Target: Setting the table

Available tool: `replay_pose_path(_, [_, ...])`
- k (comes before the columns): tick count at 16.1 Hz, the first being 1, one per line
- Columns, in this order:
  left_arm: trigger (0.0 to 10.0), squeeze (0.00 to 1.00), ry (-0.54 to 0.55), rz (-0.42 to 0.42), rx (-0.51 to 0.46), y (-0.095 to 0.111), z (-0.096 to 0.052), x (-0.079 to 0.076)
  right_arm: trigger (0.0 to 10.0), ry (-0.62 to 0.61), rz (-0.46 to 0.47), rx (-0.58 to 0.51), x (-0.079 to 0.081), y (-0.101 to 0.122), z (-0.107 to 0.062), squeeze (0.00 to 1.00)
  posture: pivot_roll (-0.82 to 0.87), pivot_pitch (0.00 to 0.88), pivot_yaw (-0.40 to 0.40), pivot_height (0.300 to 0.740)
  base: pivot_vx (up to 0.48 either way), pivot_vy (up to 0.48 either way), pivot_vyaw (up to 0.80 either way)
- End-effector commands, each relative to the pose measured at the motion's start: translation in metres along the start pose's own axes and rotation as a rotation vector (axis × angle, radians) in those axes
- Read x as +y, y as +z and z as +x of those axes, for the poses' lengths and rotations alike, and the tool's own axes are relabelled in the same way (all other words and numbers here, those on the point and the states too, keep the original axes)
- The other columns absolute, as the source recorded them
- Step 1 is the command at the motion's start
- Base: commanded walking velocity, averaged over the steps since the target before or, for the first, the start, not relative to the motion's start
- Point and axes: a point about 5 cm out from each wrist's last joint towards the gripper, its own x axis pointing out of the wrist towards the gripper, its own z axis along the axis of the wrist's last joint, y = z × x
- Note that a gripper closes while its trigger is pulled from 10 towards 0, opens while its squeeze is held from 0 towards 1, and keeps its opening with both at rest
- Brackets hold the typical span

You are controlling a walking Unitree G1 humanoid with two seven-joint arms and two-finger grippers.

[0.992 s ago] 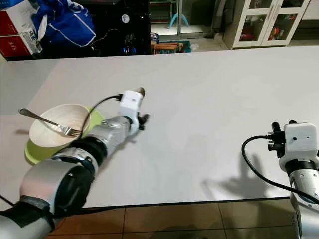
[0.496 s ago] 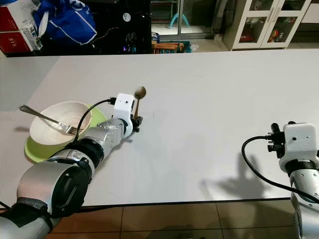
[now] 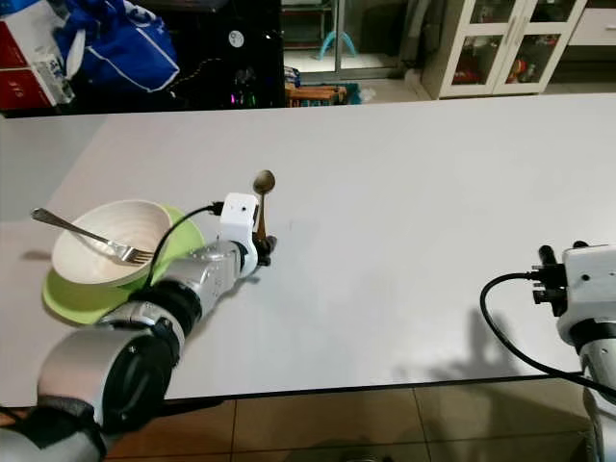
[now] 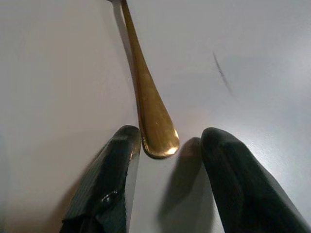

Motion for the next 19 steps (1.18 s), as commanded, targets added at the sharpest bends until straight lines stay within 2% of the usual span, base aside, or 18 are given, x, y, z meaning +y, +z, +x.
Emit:
replay_pose_path(1, [10.0, 0.00, -0.076, -0.047, 0.188, -0.047, 0.001, -0.014, 10.0, 0.019, 0.015, -0.014, 0.006, 0.005, 0.003, 0.00, -0.36, 0.028, 0.040, 0.740, 0.000, 0.000, 0.00])
replay_pose_path(3, [10.0, 0.00, -0.128, -0.046, 0.248, -0.068, -0.001, -0.021, 10.0, 0.028, 0.029, -0.018, 0.010, 0.004, 0.006, 0.00, -0.34, 0.022, 0.041, 0.740, 0.000, 0.000, 0.00])
replay_pose_path(4, [10.0, 0.00, -0.197, -0.003, 0.284, -0.084, -0.003, -0.031, 10.0, 0.032, 0.043, -0.023, 0.015, 0.004, 0.010, 0.00, -0.32, 0.015, 0.037, 0.740, 0.000, 0.000, 0.00])
replay_pose_path(5, [10.0, 0.00, -0.201, 0.016, 0.261, -0.080, -0.002, -0.031, 10.0, 0.034, 0.046, -0.025, 0.016, 0.005, 0.012, 0.00, -0.31, 0.012, 0.035, 0.740, 0.000, 0.000, 0.00])
replay_pose_path(6, [10.0, 0.00, -0.196, 0.011, 0.182, -0.062, 0.000, -0.030, 10.0, 0.040, 0.052, -0.028, 0.020, 0.005, 0.015, 0.00, -0.30, 0.003, 0.034, 0.740, 0.000, 0.000, 0.00])
replay_pose_path(9, [10.0, 0.00, -0.112, 0.062, -0.033, -0.004, 0.001, -0.014, 10.0, 0.043, 0.072, -0.037, 0.027, 0.006, 0.021, 0.00, -0.29, 0.000, 0.038, 0.740, 0.000, 0.000, 0.00])
replay_pose_path(10, [10.0, 0.00, -0.085, 0.095, -0.079, 0.008, 0.000, -0.010, 10.0, 0.042, 0.077, -0.039, 0.028, 0.007, 0.022, 0.00, -0.29, 0.000, 0.037, 0.740, 0.000, 0.000, 0.00])
replay_pose_path(12, [10.0, 0.00, -0.043, 0.082, -0.167, 0.034, -0.003, -0.005, 10.0, 0.041, 0.077, -0.039, 0.028, 0.006, 0.023, 0.00, -0.29, 0.000, 0.035, 0.740, 0.000, 0.000, 0.00])
replay_pose_path(15, [10.0, 0.00, -0.021, 0.132, -0.237, 0.052, -0.006, -0.006, 10.0, 0.038, 0.079, -0.035, 0.028, 0.004, 0.024, 0.00, -0.29, 0.000, 0.035, 0.740, 0.000, 0.000, 0.00])
replay_pose_path(17, [10.0, 0.00, -0.024, 0.163, -0.244, 0.053, -0.006, -0.010, 10.0, 0.044, 0.081, -0.032, 0.030, 0.003, 0.024, 0.00, -0.29, 0.000, 0.036, 0.740, 0.000, 0.000, 0.00])
replay_pose_path(18, [10.0, 0.00, -0.024, 0.209, -0.238, 0.051, -0.005, -0.015, 10.0, 0.047, 0.085, -0.031, 0.032, 0.002, 0.024, 0.00, -0.29, 0.000, 0.036, 0.740, 0.480, 0.000, 0.00])
replay_pose_path(19, [10.0, 0.00, -0.028, 0.220, -0.238, 0.051, -0.005, -0.017, 10.0, 0.049, 0.085, -0.032, 0.033, 0.002, 0.023, 0.00, -0.29, 0.000, 0.038, 0.740, 0.480, 0.000, 0.00])
